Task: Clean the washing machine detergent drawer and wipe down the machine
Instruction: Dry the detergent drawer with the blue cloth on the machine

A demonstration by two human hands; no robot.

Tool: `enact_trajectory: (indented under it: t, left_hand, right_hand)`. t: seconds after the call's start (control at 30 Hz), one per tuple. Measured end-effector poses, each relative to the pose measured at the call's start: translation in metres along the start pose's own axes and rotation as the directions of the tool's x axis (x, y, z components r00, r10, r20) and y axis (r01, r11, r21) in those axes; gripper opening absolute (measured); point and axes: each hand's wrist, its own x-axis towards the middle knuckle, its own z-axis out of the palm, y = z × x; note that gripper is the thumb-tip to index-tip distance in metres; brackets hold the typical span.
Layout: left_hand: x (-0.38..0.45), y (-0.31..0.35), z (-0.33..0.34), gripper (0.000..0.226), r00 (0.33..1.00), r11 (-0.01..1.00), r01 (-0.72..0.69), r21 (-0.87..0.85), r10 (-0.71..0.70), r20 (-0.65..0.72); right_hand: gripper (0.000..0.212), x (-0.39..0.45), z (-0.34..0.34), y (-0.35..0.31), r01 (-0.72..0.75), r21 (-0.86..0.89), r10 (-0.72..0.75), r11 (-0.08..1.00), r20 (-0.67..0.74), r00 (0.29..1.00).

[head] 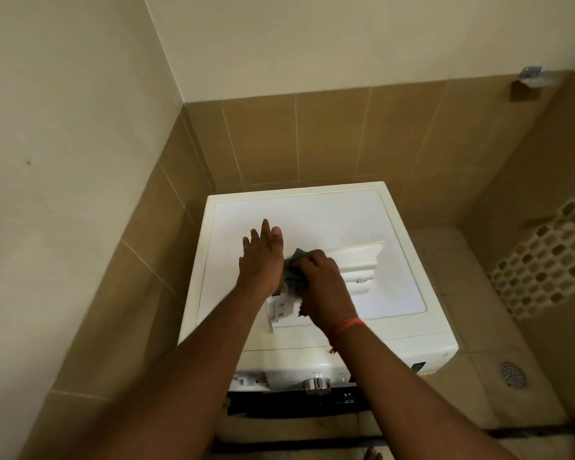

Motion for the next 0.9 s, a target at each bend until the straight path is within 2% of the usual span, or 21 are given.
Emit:
enact_trajectory:
  t: [0.1, 0.2, 0.27, 0.33, 0.37, 0.43, 0.53, 0.67, 0.77, 0.9]
  left_hand:
    - [0.001, -0.001, -0.001, 0.074, 1.000, 1.000, -0.011, 0.019, 0.010, 0.002]
    - [0.003, -0.003, 0.000, 0.064, 1.000, 1.000, -0.006, -0.009, 0.006, -0.005]
    - [0.004, -0.003, 0.001, 0.063, 1.000, 0.998, 0.003, -0.060, -0.003, -0.003]
    - [0.003, -0.003, 0.001, 0.062, 1.000, 0.995, 0.007, -0.100, -0.008, -0.010]
    - [0.003, -0.003, 0.001, 0.062, 1.000, 0.993, 0.007, -0.114, -0.008, -0.013]
    - [0.002, -0.004, 0.002, 0.062, 1.000, 0.992, 0.015, -0.124, -0.018, -0.023]
    - [0.003, -0.004, 0.003, 0.063, 0.999, 0.992, 0.022, -0.126, -0.027, -0.033]
    - [0.003, -0.002, 0.004, 0.065, 0.998, 0.989, 0.038, -0.140, -0.045, -0.047]
    - [0.003, -0.004, 0.003, 0.063, 0.998, 0.988, 0.047, -0.149, -0.053, -0.042]
    - [0.002, -0.007, 0.000, 0.062, 0.999, 0.969, 0.014, -0.247, -0.024, -0.038]
  right_hand:
    - [0.043, 0.003, -0.018, 0.023, -0.051, -0.023, 0.050, 0.998, -0.049, 0.998]
    - [0.045, 0.005, -0.031, 0.035, -0.240, 0.041, 0.243, 0.970, -0.087, 0.966]
    - [0.042, 0.010, -0.029, 0.021, -0.181, 0.096, 0.184, 0.979, -0.030, 0.982]
    - [0.039, 0.012, -0.017, 0.001, -0.017, 0.043, 0.016, 0.999, 0.023, 1.000]
    - [0.030, 0.013, -0.009, -0.004, 0.029, 0.013, -0.029, 1.000, 0.028, 0.999]
    - [0.018, 0.009, 0.002, -0.012, 0.010, 0.035, -0.013, 0.999, 0.075, 0.997]
    - [0.031, 0.002, 0.008, -0.013, -0.006, -0.037, 0.011, 0.999, 0.134, 0.991]
    - [0.040, -0.014, 0.007, -0.013, 0.040, -0.027, -0.037, 0.999, 0.117, 0.992]
    - [0.057, -0.033, 0.009, -0.014, 0.026, -0.041, -0.020, 0.999, 0.140, 0.990]
    - [0.057, -0.037, -0.005, -0.008, -0.086, 0.062, 0.072, 0.994, 0.199, 0.977]
